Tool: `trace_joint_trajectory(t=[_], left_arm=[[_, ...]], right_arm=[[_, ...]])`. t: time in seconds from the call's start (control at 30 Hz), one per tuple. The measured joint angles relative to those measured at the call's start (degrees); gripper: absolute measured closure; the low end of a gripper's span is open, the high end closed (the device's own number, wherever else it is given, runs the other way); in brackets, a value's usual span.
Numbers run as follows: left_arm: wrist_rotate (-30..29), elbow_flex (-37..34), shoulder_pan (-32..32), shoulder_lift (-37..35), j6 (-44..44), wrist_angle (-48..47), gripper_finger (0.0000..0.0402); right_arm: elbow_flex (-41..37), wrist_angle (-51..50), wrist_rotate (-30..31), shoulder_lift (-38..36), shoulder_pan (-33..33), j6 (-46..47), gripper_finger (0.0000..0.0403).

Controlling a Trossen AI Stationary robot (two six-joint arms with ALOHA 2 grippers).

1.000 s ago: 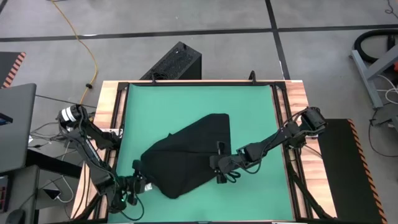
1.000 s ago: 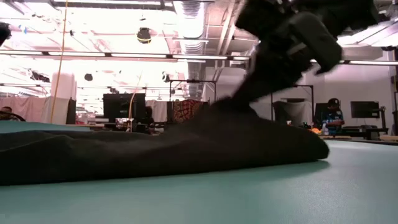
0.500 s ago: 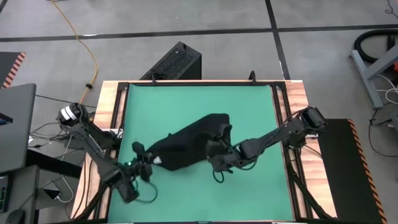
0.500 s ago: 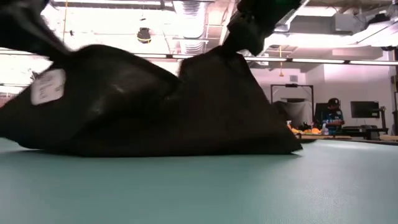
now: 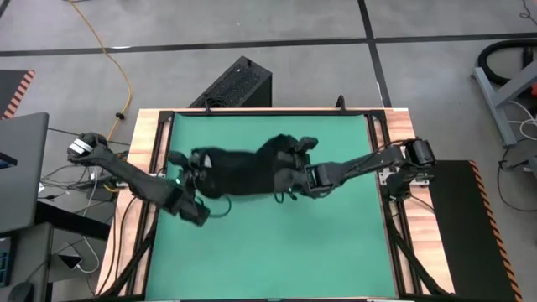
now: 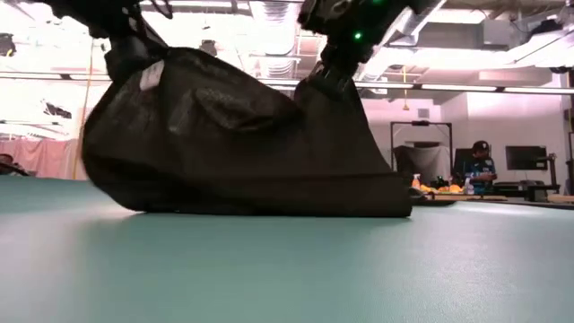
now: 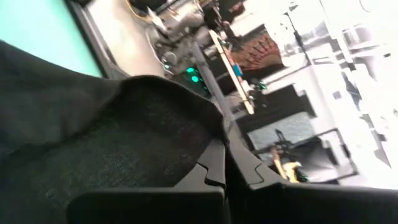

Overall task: Roll napkin
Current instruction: Fold the black table napkin

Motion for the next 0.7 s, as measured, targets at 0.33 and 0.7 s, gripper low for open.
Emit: trace_joint_trajectory(t=[0.33, 0.7], left_arm=[[-1.0, 0.0, 9.4, -13.3, 24.2, 6.6, 0.0401], [12.8, 0.1, 9.4, -22.4, 65.0, 37.9, 0.0401]], right_arm=[[0.0, 37.2, -1.1, 0.0, -10.4, -36.8, 0.0390], [0.0, 60.2, -4.6, -6.0, -8.0, -52.8, 0.0390]])
